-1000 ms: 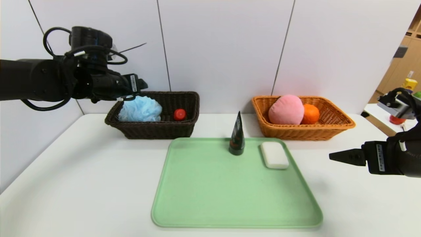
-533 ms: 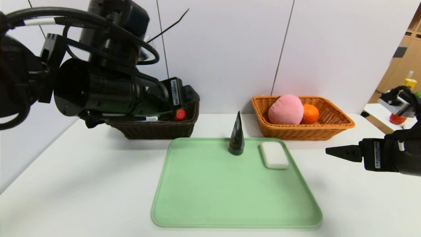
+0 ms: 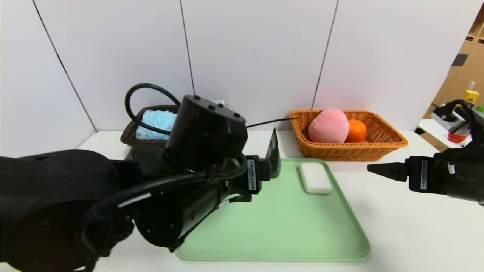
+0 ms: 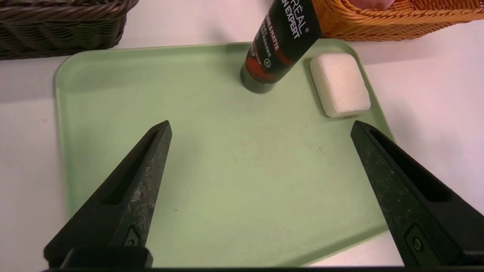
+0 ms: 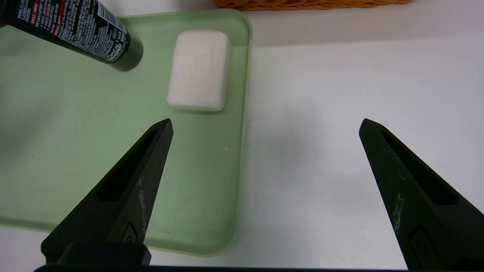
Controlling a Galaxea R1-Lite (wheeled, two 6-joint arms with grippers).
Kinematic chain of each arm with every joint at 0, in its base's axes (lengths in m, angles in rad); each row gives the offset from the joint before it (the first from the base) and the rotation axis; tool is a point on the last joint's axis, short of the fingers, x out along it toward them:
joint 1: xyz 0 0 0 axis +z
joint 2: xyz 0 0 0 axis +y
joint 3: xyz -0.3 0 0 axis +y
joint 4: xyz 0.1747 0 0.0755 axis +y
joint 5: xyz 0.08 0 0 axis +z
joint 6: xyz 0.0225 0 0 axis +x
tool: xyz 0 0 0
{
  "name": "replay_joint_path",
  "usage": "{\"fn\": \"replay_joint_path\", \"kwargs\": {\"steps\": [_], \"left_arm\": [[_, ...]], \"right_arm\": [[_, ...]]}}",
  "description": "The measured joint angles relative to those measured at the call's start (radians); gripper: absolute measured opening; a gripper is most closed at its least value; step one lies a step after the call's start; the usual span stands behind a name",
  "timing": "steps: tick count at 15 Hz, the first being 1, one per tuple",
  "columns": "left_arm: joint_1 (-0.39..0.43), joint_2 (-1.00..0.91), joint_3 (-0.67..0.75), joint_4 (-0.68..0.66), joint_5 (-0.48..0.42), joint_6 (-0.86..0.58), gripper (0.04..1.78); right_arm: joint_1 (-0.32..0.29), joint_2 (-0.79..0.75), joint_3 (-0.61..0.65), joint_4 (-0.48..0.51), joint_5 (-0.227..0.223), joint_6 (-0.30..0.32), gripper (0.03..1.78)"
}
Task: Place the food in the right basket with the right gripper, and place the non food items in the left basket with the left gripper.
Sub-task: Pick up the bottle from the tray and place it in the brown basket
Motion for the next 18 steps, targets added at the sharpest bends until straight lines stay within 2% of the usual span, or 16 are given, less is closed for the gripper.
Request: {"fn": "replay_joint_path", "kwargs": {"steps": [4,6,8,13,18], "left_arm": [[-0.025,0.154,0.017,-0.260,0.041,0.122,1.69],[-0.040,0.238,0.000,-0.366,0.094,0.195,1.69],[-0.053,0.308,-0.036,-0.401,0.154,0.220,1.69],[-0.057,0.427,-0.164,-0.409,0.205,0.225,1.69],[-0.025,0.531,-0.289,-0.423,0.263,0.251,1.69]], "right_arm": [[-0.001,0.021,0.014,-0.046,0.001,0.000,1.70],[-0.007,0.035,0.013,-0.072,0.014,0.000,1.70],[-0.016,0.055,0.013,-0.109,0.021,0.000,1.70],[-0.022,0.094,0.014,-0.140,0.033,0.000,1.70],[-0.023,0.101,0.013,-0.140,0.034,0.000,1.70]]}}
